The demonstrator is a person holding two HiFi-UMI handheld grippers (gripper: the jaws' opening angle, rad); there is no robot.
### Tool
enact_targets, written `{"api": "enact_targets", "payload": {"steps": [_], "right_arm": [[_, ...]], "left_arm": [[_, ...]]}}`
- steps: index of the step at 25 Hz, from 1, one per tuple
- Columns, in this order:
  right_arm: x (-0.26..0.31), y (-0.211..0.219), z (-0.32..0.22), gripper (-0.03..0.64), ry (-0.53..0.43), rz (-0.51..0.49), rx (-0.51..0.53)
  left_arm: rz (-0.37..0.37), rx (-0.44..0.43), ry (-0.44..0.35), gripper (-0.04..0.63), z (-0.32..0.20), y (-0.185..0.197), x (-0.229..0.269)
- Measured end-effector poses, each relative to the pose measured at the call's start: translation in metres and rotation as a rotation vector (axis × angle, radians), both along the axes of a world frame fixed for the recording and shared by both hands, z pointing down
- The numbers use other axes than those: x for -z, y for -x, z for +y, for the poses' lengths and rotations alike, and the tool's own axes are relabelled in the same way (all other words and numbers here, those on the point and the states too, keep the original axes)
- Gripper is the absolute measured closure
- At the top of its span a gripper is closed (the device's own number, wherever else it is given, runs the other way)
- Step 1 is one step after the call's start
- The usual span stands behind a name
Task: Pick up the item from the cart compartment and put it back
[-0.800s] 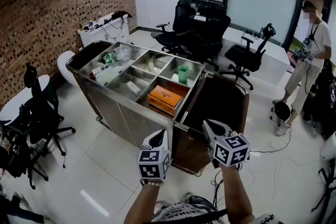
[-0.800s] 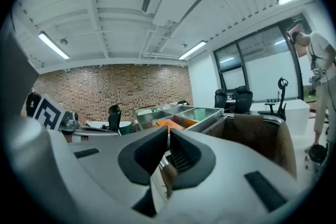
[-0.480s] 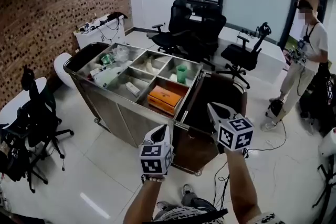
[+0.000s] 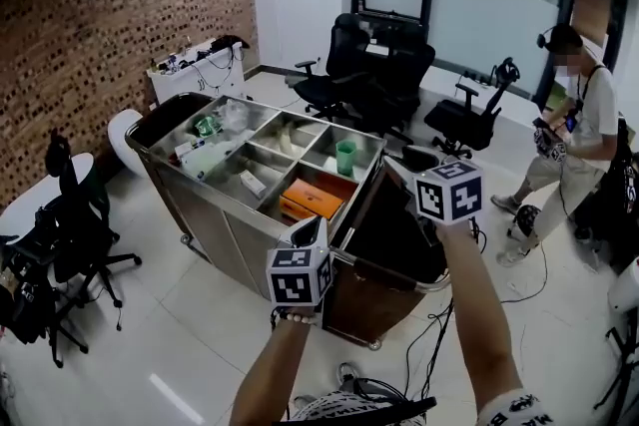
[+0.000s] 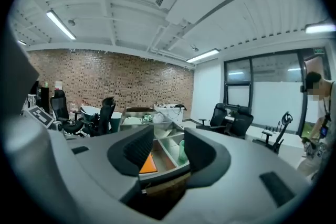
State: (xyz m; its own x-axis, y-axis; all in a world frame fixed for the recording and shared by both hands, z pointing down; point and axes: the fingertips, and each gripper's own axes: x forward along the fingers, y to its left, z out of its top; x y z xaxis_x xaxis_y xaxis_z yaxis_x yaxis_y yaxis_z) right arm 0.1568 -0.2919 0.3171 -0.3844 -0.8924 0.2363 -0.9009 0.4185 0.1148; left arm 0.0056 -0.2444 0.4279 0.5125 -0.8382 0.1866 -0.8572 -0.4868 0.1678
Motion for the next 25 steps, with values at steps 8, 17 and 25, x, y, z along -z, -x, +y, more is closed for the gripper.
{"api": "enact_targets", "payload": {"steps": [8, 17, 25], "right_arm": [[-0.003, -0.001, -0.081, 0.307, 0.119, -0.008, 0.069], [-0.054, 0.002, -0.160, 0.233, 0.267, 0.037, 0.096], [-0.105, 0.010, -0.214, 0.227, 0.383, 0.108, 0.124]], "left_arm": [[-0.007, 0.014, -0.029, 0.593, -0.043, -0.017, 0.028], [-0.036, 0.015, -0.011, 0.592, -0.092, -0.024, 0.026], [-0.043, 0.008, 0.014, 0.593, -0.133, -0.020, 0.029]]}}
